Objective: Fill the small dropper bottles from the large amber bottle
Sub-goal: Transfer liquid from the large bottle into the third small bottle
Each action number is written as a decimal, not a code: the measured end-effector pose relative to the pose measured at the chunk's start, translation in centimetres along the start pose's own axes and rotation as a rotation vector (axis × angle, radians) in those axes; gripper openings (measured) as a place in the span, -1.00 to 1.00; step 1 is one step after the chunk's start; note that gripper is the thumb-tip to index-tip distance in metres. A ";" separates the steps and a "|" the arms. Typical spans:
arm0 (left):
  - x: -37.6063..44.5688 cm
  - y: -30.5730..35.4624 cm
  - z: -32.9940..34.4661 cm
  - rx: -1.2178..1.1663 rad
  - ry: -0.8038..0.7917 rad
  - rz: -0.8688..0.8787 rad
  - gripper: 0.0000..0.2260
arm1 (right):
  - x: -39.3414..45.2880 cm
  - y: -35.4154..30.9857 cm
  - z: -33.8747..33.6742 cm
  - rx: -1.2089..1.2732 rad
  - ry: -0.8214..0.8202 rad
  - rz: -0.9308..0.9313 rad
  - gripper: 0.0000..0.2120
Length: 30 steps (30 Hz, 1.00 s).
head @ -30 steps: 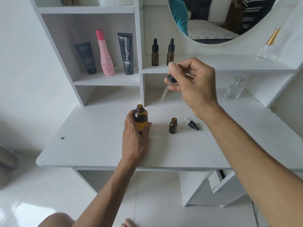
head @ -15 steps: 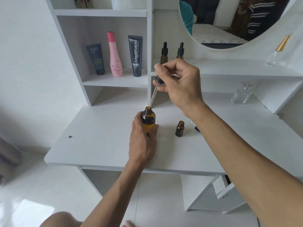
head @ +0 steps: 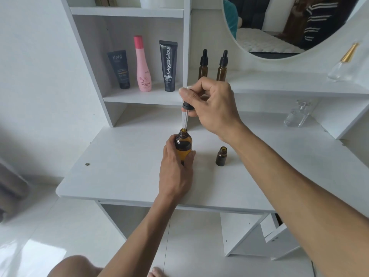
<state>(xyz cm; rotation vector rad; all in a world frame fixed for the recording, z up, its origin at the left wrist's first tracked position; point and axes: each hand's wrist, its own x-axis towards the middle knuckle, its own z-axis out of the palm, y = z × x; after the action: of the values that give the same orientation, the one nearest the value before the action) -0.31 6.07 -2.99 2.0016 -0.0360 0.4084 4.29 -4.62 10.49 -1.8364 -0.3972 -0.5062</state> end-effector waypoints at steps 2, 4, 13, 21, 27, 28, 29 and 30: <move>0.0 -0.1 0.0 -0.001 -0.003 -0.003 -0.57 | -0.1 0.3 0.2 -0.017 -0.012 0.001 -0.79; 0.0 -0.1 0.0 -0.003 -0.006 -0.005 -0.57 | -0.2 0.7 0.4 -0.029 -0.019 0.007 -0.79; 0.0 0.1 -0.1 -0.011 -0.003 0.013 -0.56 | -1.3 2.5 1.3 -0.069 -0.060 0.037 -0.75; 0.0 0.0 -0.1 -0.013 -0.012 0.010 -0.55 | -1.8 2.9 1.4 -0.088 -0.070 0.039 -0.77; 0.0 0.0 -0.1 -0.012 -0.016 0.008 -0.55 | -1.9 3.0 1.3 -0.087 -0.077 0.048 -0.76; 0.0 0.0 -0.1 -0.011 -0.016 0.009 -0.55 | -2.0 3.0 1.3 -0.084 -0.080 0.049 -0.76; 0.0 0.0 -0.2 -0.007 -0.018 0.009 -0.56 | -2.0 3.0 1.3 -0.076 -0.082 0.053 -0.77; -0.1 0.1 -0.2 -0.003 -0.020 0.009 -0.56 | -2.1 2.9 1.2 -0.067 -0.083 0.061 -0.77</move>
<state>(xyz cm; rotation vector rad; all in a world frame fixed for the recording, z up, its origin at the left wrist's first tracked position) -0.43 6.20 -2.87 2.0035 -0.0586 0.3937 4.17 -4.38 6.71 -1.9328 -0.3830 -0.4068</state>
